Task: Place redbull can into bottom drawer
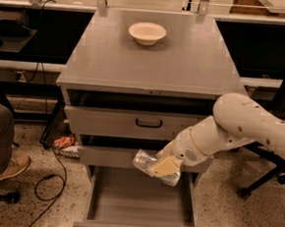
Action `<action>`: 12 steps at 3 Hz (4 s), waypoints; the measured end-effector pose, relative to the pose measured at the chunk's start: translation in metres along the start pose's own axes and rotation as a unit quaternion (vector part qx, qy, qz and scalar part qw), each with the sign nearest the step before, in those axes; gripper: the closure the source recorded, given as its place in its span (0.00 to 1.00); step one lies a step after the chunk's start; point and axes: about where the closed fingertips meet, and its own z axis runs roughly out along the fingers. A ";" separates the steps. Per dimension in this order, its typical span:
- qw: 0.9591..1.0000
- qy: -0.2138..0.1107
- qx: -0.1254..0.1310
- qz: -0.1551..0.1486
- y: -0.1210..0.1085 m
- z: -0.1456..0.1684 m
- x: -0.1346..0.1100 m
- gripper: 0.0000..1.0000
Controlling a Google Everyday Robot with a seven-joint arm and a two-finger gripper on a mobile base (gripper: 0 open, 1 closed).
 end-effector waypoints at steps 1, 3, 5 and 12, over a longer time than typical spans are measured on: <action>0.993 -0.022 0.015 0.116 -0.010 0.056 0.094 1.00; 0.978 -0.064 0.072 0.185 -0.051 0.107 0.150 1.00; 0.973 -0.076 0.082 0.203 -0.075 0.131 0.160 1.00; 0.925 -0.084 0.118 0.350 -0.249 0.337 0.280 0.85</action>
Offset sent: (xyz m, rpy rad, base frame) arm 0.0054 -0.0947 -0.2650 0.0938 0.0645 -0.6289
